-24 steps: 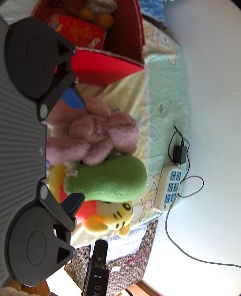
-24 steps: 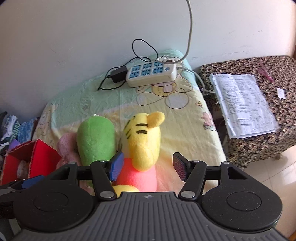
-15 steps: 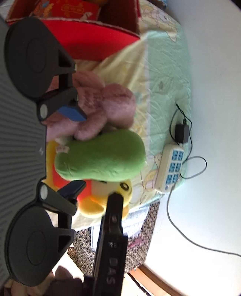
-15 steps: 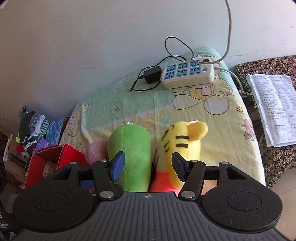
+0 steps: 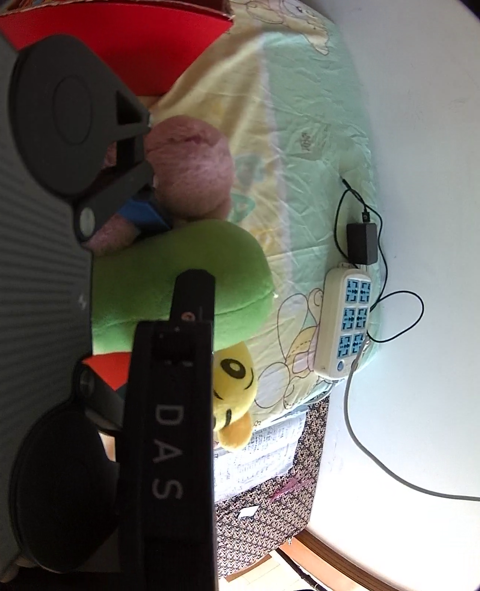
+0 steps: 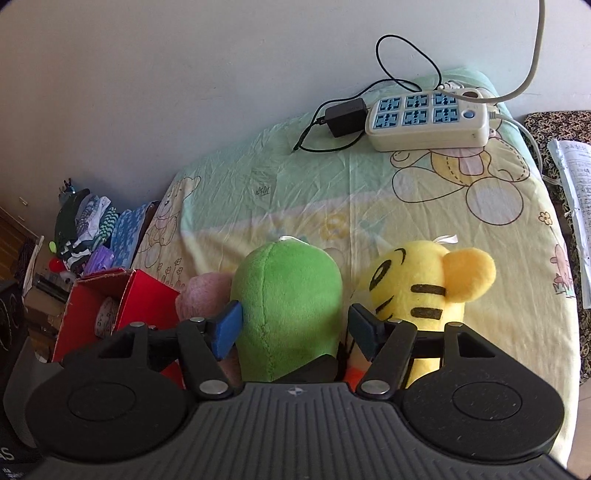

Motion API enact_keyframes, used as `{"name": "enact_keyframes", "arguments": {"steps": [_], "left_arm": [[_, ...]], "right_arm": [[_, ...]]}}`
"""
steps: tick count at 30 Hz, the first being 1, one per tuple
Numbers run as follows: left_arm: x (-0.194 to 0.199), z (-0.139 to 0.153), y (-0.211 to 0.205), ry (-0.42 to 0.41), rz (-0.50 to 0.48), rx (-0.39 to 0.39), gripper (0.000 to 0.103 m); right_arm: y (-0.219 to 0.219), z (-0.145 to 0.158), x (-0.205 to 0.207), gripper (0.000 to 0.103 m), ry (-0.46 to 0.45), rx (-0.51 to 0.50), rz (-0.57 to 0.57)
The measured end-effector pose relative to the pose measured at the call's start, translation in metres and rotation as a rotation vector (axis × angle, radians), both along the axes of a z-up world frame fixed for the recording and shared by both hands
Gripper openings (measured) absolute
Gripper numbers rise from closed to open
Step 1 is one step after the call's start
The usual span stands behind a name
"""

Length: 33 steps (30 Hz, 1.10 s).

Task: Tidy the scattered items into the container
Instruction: 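Grasp the green plush toy with the right gripper and lift it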

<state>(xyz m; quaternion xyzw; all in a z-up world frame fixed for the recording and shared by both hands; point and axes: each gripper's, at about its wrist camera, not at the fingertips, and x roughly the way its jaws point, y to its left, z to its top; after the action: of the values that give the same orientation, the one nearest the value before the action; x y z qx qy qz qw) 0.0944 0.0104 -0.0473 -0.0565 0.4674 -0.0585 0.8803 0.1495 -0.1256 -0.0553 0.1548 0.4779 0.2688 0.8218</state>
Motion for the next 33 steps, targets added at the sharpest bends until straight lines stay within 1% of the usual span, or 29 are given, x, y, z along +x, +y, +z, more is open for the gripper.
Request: {"name": "enact_keyframes", "arguments": {"steps": [2, 4, 6, 7, 9, 13, 17, 23, 27, 33], "left_arm": [[0.002, -0.002, -0.001, -0.003, 0.003, 0.008, 0.08], [0.003, -0.005, -0.004, -0.004, 0.005, 0.021, 0.077], [0.002, -0.006, -0.008, -0.013, 0.001, 0.038, 0.075], [0.002, -0.005, -0.01, -0.017, 0.004, 0.045, 0.073], [0.0, -0.001, -0.011, -0.025, 0.002, 0.043, 0.072], [-0.006, 0.011, -0.01, -0.041, 0.003, 0.012, 0.071], [-0.025, 0.032, -0.011, -0.084, -0.004, -0.008, 0.071], [-0.059, 0.054, -0.012, -0.118, -0.024, -0.027, 0.07], [-0.083, 0.056, -0.013, -0.107, -0.03, -0.022, 0.07], [-0.116, 0.047, 0.002, -0.05, -0.021, -0.018, 0.07]], "right_arm": [[-0.002, -0.005, 0.003, 0.067, 0.023, 0.026, -0.002], [-0.003, -0.009, 0.005, 0.067, 0.055, 0.059, -0.002], [-0.003, -0.01, 0.005, 0.066, 0.064, 0.063, -0.001], [-0.004, -0.01, 0.004, 0.064, 0.058, 0.062, 0.004], [-0.006, -0.006, 0.001, 0.063, 0.05, 0.062, 0.004], [-0.009, 0.005, -0.007, 0.062, 0.014, 0.05, 0.004], [-0.01, 0.024, -0.022, 0.062, -0.051, 0.043, 0.015], [-0.012, 0.047, -0.052, 0.062, -0.108, 0.032, 0.024], [-0.006, 0.054, -0.077, 0.062, -0.118, 0.01, 0.035], [0.007, 0.046, -0.108, 0.063, -0.092, -0.002, 0.058]]}}
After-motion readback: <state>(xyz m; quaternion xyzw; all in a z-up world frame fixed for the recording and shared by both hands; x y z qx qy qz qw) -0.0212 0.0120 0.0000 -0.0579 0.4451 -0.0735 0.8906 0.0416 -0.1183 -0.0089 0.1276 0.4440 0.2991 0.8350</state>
